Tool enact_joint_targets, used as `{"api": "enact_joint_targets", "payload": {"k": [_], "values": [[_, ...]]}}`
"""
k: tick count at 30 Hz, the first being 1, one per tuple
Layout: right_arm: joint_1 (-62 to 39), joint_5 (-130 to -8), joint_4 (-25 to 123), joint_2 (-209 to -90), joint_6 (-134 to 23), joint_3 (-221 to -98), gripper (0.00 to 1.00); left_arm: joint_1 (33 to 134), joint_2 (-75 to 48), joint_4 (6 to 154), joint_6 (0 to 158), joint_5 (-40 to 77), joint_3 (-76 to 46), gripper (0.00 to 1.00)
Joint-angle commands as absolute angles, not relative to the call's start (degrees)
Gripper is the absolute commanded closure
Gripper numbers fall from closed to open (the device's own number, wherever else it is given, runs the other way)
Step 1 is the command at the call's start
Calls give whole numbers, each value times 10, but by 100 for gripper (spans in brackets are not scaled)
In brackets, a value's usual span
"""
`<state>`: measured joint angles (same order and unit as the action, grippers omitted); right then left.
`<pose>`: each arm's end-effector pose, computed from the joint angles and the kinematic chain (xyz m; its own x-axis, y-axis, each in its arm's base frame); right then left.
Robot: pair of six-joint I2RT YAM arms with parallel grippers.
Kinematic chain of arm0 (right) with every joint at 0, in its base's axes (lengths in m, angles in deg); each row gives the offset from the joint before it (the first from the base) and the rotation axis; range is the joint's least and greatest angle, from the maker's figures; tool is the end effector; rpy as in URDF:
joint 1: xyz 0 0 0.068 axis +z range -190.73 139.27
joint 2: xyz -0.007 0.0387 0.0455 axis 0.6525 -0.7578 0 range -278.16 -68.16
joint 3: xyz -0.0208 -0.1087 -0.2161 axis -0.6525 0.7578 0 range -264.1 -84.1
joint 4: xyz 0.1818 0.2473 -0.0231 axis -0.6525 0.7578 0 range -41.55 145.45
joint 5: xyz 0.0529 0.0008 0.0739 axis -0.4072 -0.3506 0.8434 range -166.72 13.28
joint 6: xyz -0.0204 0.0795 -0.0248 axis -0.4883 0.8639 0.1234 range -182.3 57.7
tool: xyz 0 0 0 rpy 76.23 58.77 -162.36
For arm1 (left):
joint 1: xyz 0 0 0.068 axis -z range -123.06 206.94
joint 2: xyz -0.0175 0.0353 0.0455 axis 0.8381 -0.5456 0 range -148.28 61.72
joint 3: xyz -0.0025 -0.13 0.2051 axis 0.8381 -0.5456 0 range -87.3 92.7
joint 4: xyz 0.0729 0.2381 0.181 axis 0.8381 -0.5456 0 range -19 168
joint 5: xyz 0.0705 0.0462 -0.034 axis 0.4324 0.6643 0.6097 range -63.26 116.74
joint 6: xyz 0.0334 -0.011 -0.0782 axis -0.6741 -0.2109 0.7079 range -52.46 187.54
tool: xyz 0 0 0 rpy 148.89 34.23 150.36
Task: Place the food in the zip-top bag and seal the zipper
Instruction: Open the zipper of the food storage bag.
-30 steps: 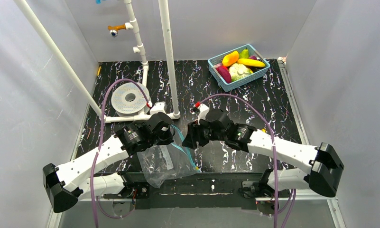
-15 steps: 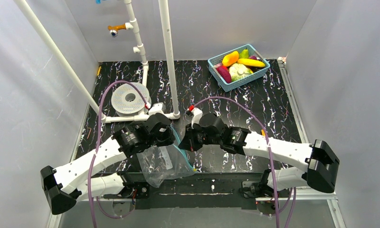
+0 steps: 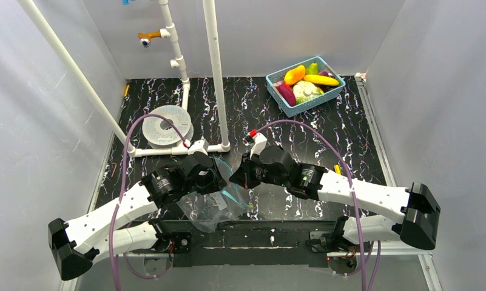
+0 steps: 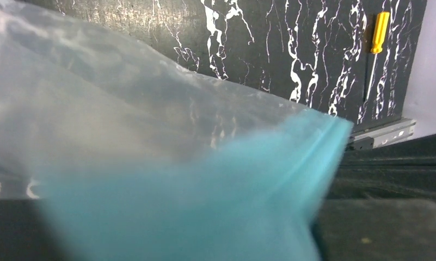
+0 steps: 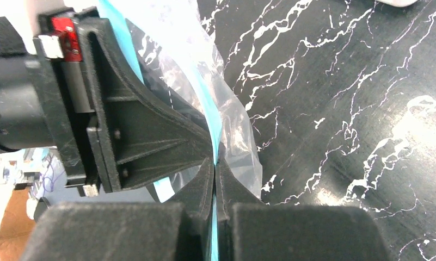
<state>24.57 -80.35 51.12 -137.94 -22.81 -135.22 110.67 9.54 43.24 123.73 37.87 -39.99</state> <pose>0.1617 0.3399 0.2404 -0.6782 0.0441 -0.7335 -0.5841 0.5734 0.5745 0.1829 -0.2246 0.2376 -0.7942 -0.2957 -0.5308 0.0776 0.8171 -0.5713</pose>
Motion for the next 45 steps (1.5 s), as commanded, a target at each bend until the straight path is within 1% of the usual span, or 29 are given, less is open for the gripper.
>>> {"api": "enact_joint_targets", "payload": {"k": [1, 2, 4, 6, 8, 11, 17, 20, 21, 23, 24, 26, 27, 29, 31, 33, 34, 35, 36, 38, 41, 43, 45], "values": [[251, -842, 526, -1388, -231, -1373, 99, 1106, 107, 400, 1194, 405, -358, 85], [250, -858, 540, -1388, -230, -1373, 99, 1106, 108, 382, 1182, 418, -345, 90], [240, -893, 573, -1389, -226, -1370, 99, 1106, 110, 342, 1154, 447, -319, 95], [210, -863, 579, -1387, -222, -1353, 99, 1106, 109, 299, 1134, 465, -295, 100], [175, -792, 556, -1385, -215, -1323, 99, 1106, 103, 265, 1115, 459, -276, 100], [156, -735, 525, -1387, -219, -1301, 99, 1106, 90, 237, 1088, 423, -254, 100], [156, -683, 537, -1422, -243, -1337, 99, 1106, 68, 218, 1076, 405, -262, 100], [157, -661, 551, -1440, -255, -1363, 99, 1106, 61, 211, 1064, 416, -263, 100], [157, -656, 558, -1445, -261, -1372, 97, 1106, 58, 209, 1057, 426, -261, 100], [156, -657, 573, -1447, -275, -1390, 91, 1106, 54, 205, 1042, 454, -257, 100], [156, -659, 585, -1442, -290, -1400, 86, 1104, 47, 207, 1026, 464, -255, 100], [155, -661, 601, -1429, -315, -1413, 79, 1100, 35, 208, 1002, 467, -251, 100], [152, -664, 608, -1418, -329, -1420, 72, 1097, 27, 208, 994, 468, -248, 100], [145, -673, 626, -1387, -361, -1434, 53, 1087, 6, 208, 981, 474, -242, 100], [128, -696, 647, -1357, -380, -1446, 39, 1080, -3, 224, 977, 469, -249, 100], [104, -714, 665, -1333, -392, -1452, 23, 1072, -3, 244, 969, 447, -262, 100], [82, -736, 683, -1323, -398, -1455, 10, 1061, -7, 265, 955, 409, -266, 100], [63, -755, 699, -1316, -401, -1459, 4, 1053, -12, 276, 942, 380, -264, 100], [39, -768, 711, -1312, -401, -1462, 2, 1049, -20, 283, 926, 361, -260, 100], [-22, -784, 722, -1314, -394, -1467, 2, 1046, -41, 283, 900, 334, -241, 100], [-99, -796, 725, -1340, -375, -1478, 2, 1045, -77, 270, 869, 334, -220, 100], [-133, -807, 731, -1374, -368, -1495, 2, 1043, -90, 276, 855, 348, -219, 100], [-166, -812, 762, -1441, -366, -1552, 2, 1042, -102, 288, 840, 355, -226, 100]]}}
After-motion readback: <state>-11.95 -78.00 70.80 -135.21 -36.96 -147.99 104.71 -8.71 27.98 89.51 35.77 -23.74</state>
